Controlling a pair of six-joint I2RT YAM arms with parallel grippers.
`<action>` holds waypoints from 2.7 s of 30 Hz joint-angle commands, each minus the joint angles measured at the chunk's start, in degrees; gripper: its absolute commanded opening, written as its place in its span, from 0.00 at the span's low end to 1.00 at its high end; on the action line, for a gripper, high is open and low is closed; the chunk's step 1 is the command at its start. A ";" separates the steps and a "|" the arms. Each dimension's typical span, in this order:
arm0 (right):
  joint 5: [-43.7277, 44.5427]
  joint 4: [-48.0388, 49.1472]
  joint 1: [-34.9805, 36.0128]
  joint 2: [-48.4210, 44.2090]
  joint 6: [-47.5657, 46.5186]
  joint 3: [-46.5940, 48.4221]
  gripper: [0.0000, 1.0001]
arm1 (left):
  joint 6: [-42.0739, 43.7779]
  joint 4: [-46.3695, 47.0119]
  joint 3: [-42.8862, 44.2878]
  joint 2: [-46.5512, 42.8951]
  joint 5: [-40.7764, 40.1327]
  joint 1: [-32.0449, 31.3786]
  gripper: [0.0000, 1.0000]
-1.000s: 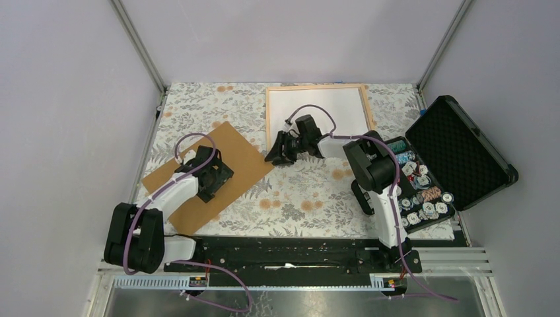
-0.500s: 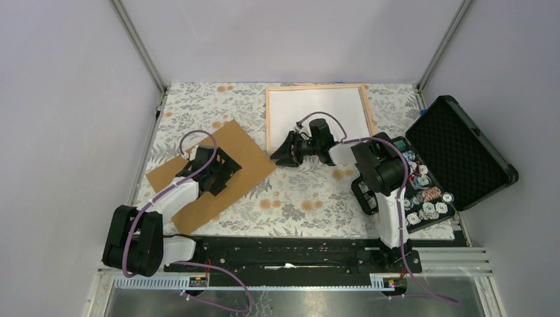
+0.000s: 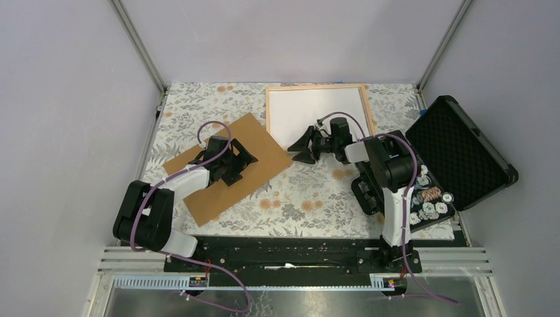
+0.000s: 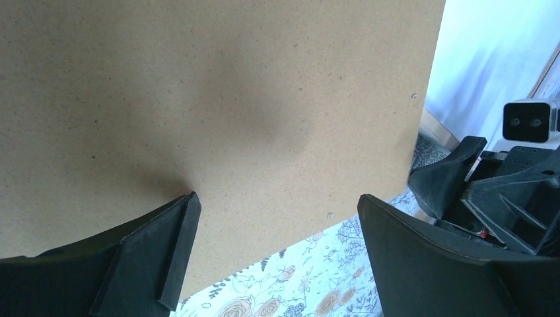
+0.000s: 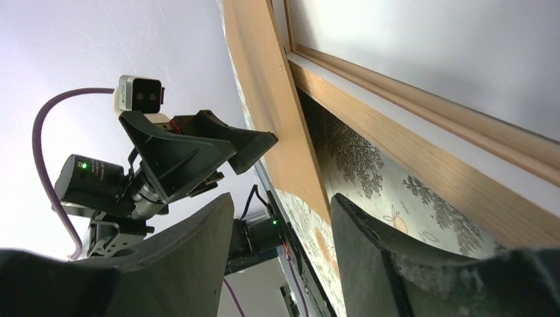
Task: Put the photo into the frame
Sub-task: Move the photo frame item to the center of the board, then pick up the photo frame item at the center of the board, then turn over the photo frame item on the photo frame.
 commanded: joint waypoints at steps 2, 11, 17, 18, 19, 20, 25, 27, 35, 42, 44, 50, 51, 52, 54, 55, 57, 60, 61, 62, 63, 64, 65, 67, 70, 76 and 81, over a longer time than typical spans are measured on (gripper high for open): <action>-3.54 -5.15 -3.17 -4.88 -8.26 -0.31 0.69 | 1.58 -2.33 -1.43 -0.51 -0.36 -0.58 0.99; -1.23 -7.85 -0.72 -2.57 -12.35 -0.72 0.62 | 2.29 -0.96 -2.68 -0.65 0.90 -0.54 0.99; 1.31 1.66 3.30 -0.08 -6.59 -0.96 0.55 | 3.80 0.47 -2.74 -1.85 1.85 -0.46 0.99; 2.15 5.33 3.77 0.18 -4.67 -1.62 0.53 | 3.78 0.67 -2.75 -2.19 1.83 -0.52 0.99; 3.37 8.90 4.18 0.15 -2.68 -2.78 0.52 | 3.89 0.79 -2.70 -2.40 1.89 -0.53 0.99; 4.52 12.83 4.63 0.05 -0.50 -4.08 0.52 | 3.98 1.12 -2.62 -2.56 1.95 -0.55 0.99; 10.64 23.47 6.35 1.44 5.87 -7.79 0.52 | 3.96 2.47 -2.45 -2.43 2.69 -0.59 0.99; 13.29 28.70 7.38 2.53 7.58 -8.95 0.52 | 3.90 3.39 -2.73 -1.64 3.22 -0.63 0.99; 24.90 31.45 12.61 4.33 6.32 -9.11 0.52 | 3.40 6.81 -4.64 -1.96 4.82 -1.35 0.99; 28.93 36.40 14.64 3.97 7.97 -9.60 0.32 | 7.06 5.71 -4.60 -8.73 1.92 -1.75 0.99; 29.50 35.96 15.28 1.46 7.21 -10.00 0.26 | 8.02 3.72 -2.97 -11.54 1.50 -2.01 0.99; 30.66 32.38 15.78 -4.23 8.83 -8.75 0.01 | 12.69 -3.49 5.19 -21.88 -1.70 -2.65 0.99; 31.00 31.17 15.73 -5.64 9.21 -8.18 0.00 | 13.98 -5.40 7.57 -23.07 -2.52 -2.69 0.99; 31.03 30.62 15.79 -6.80 9.24 -7.41 0.00 | 15.71 -7.50 9.93 -24.26 -3.54 -2.70 0.99; 30.90 28.45 15.81 -9.09 9.16 -5.56 0.00 | 19.02 -11.28 14.75 -26.32 -5.58 -2.70 0.99; 30.86 26.26 15.79 -10.34 8.97 -4.39 0.00 | 20.54 -13.09 17.22 -27.24 -7.22 -2.74 0.99; 30.52 19.69 15.57 -13.18 7.38 -0.56 0.00 | 23.36 -15.82 21.35 -28.81 -9.81 -2.70 0.99; 28.28 10.18 14.96 -16.79 4.07 5.22 0.00 | 26.44 -18.82 26.57 -30.70 -13.01 -2.69 0.99; 27.46 7.88 14.46 -17.98 3.99 6.79 0.00 | 27.14 -19.72 27.97 -31.17 -13.88 -2.70 0.99; 26.58 6.00 13.77 -19.13 4.64 8.19 0.00 | 27.86 -20.17 28.97 -31.91 -14.83 -2.67 0.99; 25.78 4.31 12.99 -20.35 5.74 9.34 0.00 | 28.43 -20.51 29.85 -32.49 -15.65 -2.69 0.99; 24.97 3.11 12.17 -21.50 6.60 10.44 0.00 | 28.92 -20.81 30.43 -33.02 -16.40 -2.70 0.99; 24.40 1.84 11.30 -22.84 6.67 11.58 0.00 | 29.37 -21.17 30.93 -33.50 -17.25 -2.70 0.99; 25.06 -4.57 9.61 -26.45 4.33 13.95 0.00 | 30.09 -21.55 31.24 -34.57 -18.58 -2.70 0.99; 26.75 -11.06 7.01 -31.32 0.32 16.53 0.00 | 30.63 -21.58 29.77 -36.27 -20.53 -2.70 0.99; 27.79 -21.93 -2.60 -36.85 -9.44 21.68 0.00 | 32.09 -21.67 29.67 -36.93 -22.60 -2.85 0.99; 35.27 -44.91 -5.29 -36.90 -30.79 37.98 0.00 | 32.88 -20.98 29.39 -36.60 -23.43 -3.60 0.99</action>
